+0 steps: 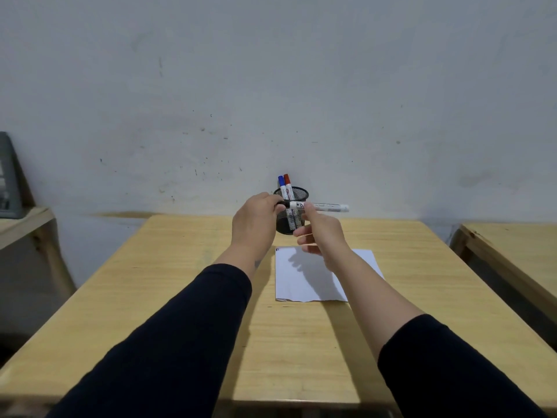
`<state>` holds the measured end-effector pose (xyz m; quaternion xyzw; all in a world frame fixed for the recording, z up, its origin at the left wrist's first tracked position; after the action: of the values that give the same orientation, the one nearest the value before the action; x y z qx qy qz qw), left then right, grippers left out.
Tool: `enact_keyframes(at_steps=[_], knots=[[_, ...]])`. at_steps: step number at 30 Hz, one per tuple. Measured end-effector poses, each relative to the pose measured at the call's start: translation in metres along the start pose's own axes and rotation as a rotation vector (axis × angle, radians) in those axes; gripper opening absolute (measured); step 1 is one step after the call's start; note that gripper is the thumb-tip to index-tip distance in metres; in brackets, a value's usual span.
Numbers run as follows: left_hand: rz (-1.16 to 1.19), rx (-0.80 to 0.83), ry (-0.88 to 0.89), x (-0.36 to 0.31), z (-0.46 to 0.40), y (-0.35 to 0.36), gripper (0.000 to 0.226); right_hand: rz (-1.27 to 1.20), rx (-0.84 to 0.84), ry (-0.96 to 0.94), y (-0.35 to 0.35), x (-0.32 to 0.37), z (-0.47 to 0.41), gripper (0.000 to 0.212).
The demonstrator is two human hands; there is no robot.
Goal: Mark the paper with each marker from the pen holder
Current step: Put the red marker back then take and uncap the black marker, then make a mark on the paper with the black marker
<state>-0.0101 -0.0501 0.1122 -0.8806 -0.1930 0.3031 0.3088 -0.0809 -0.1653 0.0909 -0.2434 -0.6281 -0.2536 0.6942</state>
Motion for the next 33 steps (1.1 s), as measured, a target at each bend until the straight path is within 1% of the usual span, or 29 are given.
enact_keyframes(at_steps=[1,2,4,6,10,13,15,17,19,20,22,25,27,29,30,32,33], knots=[[0.011,0.009,0.011,-0.003,0.003,0.001,0.022,-0.127,0.038,0.091,0.003,0.000,0.001,0.036],[0.017,0.020,0.017,-0.004,0.006,0.003,0.022,-0.222,0.037,0.139,0.005,0.000,-0.001,0.036],[-0.002,0.064,0.018,-0.004,0.012,0.009,0.022,-0.290,0.008,0.167,0.008,-0.001,-0.007,0.035],[-0.010,0.121,-0.015,0.001,0.016,0.013,0.024,-0.220,-0.013,0.142,0.010,-0.001,-0.010,0.036],[0.071,0.218,-0.116,0.006,0.017,0.014,0.023,-0.049,-0.010,0.057,0.017,0.000,-0.015,0.038],[0.125,0.324,-0.239,0.009,0.015,0.013,0.023,-0.071,-0.056,0.024,0.015,0.003,-0.025,0.034],[0.097,0.411,-0.304,0.021,0.016,0.014,0.020,-0.102,-0.094,0.022,0.007,0.005,-0.033,0.031],[0.056,0.467,-0.350,0.039,0.022,0.018,0.018,-0.069,-0.082,0.011,-0.001,0.002,-0.040,0.027],[0.014,0.477,-0.374,0.055,0.029,0.027,0.022,-0.045,-0.042,-0.018,-0.002,-0.005,-0.042,0.018],[0.002,0.465,-0.386,0.060,0.034,0.033,0.024,-0.037,-0.033,-0.034,0.000,-0.010,-0.042,0.013],[-0.038,0.425,-0.400,0.065,0.042,0.045,0.025,-0.026,-0.040,-0.062,0.005,-0.021,-0.040,0.009],[-0.159,0.366,-0.329,0.070,0.052,0.060,0.028,-0.009,-0.016,-0.079,0.012,-0.036,-0.042,0.007],[-0.184,0.329,-0.287,0.073,0.056,0.065,0.032,0.016,0.019,-0.077,0.018,-0.043,-0.044,0.007],[-0.182,0.305,-0.272,0.076,0.059,0.068,0.043,-0.020,0.027,-0.053,0.025,-0.049,-0.048,0.009],[-0.184,0.310,-0.268,0.077,0.059,0.070,0.050,-0.079,0.030,-0.030,0.028,-0.052,-0.049,0.010],[-0.193,0.360,-0.255,0.079,0.060,0.074,0.063,-0.190,0.038,-0.011,0.034,-0.056,-0.053,0.005],[-0.190,0.395,-0.256,0.079,0.060,0.076,0.067,-0.195,0.026,-0.030,0.035,-0.057,-0.056,0.009]])
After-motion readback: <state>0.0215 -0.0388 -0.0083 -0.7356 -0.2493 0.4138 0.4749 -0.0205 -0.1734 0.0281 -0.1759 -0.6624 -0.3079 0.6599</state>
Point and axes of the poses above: each hand's wrist, its own z-axis away from the middle knuckle, its own y-axis out of the palm, x = y × z, the point moved 2 cm from there along -z, towards the middle knuckle, and after that the axes turned 1 degree about y, right-handed, at the moved point
